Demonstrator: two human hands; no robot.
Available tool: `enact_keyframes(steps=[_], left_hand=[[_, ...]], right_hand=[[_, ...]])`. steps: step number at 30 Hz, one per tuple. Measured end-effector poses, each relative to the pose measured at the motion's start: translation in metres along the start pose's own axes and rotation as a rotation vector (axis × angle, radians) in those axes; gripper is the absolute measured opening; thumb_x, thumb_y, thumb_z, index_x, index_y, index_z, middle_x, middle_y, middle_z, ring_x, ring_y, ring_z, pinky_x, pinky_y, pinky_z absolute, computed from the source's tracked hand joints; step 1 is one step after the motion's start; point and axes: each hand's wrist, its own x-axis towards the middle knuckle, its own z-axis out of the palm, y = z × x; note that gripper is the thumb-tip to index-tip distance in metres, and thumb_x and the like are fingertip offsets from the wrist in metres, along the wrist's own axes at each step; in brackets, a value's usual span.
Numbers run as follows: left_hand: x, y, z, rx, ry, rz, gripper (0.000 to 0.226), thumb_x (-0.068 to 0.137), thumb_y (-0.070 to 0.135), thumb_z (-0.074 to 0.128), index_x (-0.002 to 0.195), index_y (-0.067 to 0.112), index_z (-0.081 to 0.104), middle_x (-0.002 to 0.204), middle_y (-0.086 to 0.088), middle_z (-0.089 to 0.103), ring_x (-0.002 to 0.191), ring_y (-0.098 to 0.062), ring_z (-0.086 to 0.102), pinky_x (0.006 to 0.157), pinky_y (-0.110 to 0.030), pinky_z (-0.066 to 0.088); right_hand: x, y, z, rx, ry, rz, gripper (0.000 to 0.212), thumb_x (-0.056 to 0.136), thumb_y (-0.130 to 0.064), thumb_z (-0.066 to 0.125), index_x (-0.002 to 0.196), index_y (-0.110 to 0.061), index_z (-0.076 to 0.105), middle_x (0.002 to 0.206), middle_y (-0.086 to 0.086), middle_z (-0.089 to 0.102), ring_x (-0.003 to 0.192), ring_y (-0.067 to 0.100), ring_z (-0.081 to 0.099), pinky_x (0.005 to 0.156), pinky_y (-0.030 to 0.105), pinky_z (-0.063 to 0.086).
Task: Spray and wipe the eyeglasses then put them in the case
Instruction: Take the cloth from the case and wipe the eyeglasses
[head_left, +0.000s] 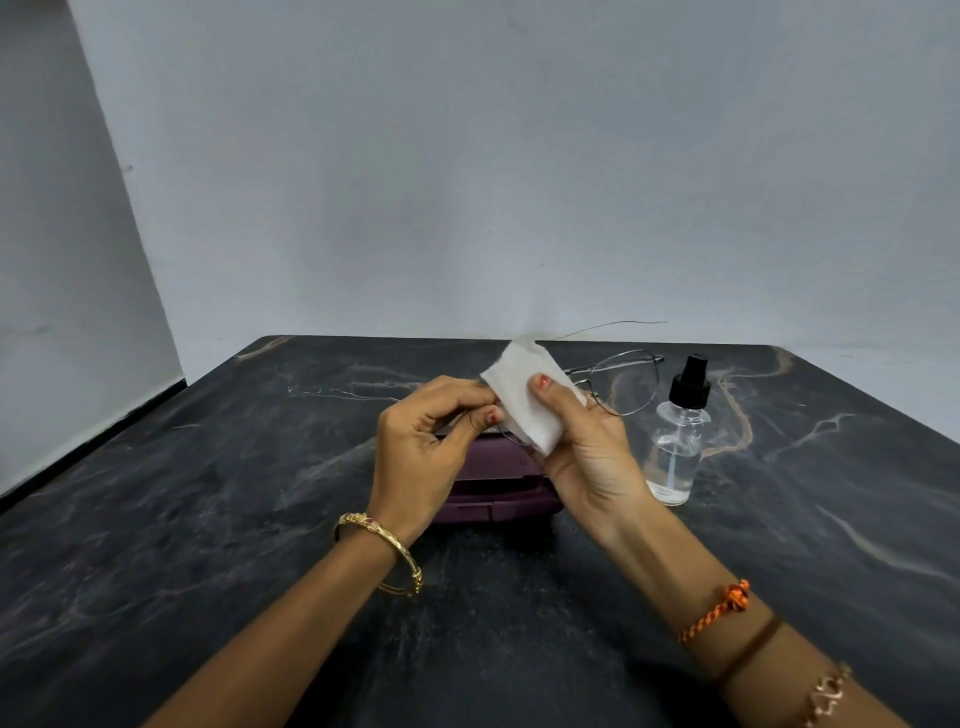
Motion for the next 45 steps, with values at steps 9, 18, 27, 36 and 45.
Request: enact_keyframes(steps=[9,18,27,36,45], left_hand=[[0.004,0.002,-0.004,-0.004,0.05,0.022,0.027,0.072,0.0,0.064,0.09,0.019,0.063,0.08,0.006,0.064,0.075,-0.001,0.063,0.068,-0.013,0.053],[0.005,0.004,-0.001,-0.083,0.015,-0.022,0.023,0.071,0.01,0.063,0.09,0.021,0.064,0.085,0.003,0.065,0.079,-0.003,0.064,0.072,-0.013,0.052],[0.001,0.005,0.001,-0.07,-0.073,-0.044,0.029,0.073,-0.002,0.063,0.088,0.022,0.064,0.086,0.006,0.064,0.083,-0.001,0.062,0.076,-0.013,0.051],[0.001,0.008,0.0,-0.072,-0.063,-0.112,0.018,0.074,0.018,0.06,0.089,0.028,0.061,0.09,0.005,0.065,0.085,-0.007,0.064,0.079,-0.02,0.054],[0.007,0.005,-0.004,-0.095,-0.025,-0.16,0.022,0.074,-0.003,0.063,0.084,0.016,0.064,0.082,-0.005,0.065,0.076,-0.009,0.063,0.072,-0.016,0.054]], right_hand=[[0.0,-0.004,-0.005,-0.332,-0.054,-0.056,0.018,0.065,0.004,0.068,0.066,-0.012,0.06,0.061,-0.005,0.07,0.063,0.011,0.066,0.059,0.019,0.054],[0.0,-0.008,-0.002,-0.088,0.02,-0.028,0.004,0.059,-0.004,0.065,0.058,-0.008,0.066,0.06,0.0,0.069,0.057,0.012,0.066,0.049,0.021,0.055],[-0.003,-0.005,0.002,0.0,0.036,0.001,0.028,0.06,-0.01,0.065,0.086,-0.001,0.065,0.073,0.005,0.073,0.064,0.013,0.069,0.051,0.019,0.054],[0.001,-0.004,-0.002,0.014,0.013,-0.022,0.027,0.054,-0.002,0.065,0.08,-0.004,0.063,0.077,0.004,0.072,0.071,0.015,0.069,0.058,0.024,0.058],[0.0,-0.017,-0.005,-0.233,-0.095,-0.063,0.016,0.054,-0.006,0.068,0.044,-0.017,0.064,0.059,-0.006,0.07,0.063,0.006,0.068,0.057,0.02,0.057]])
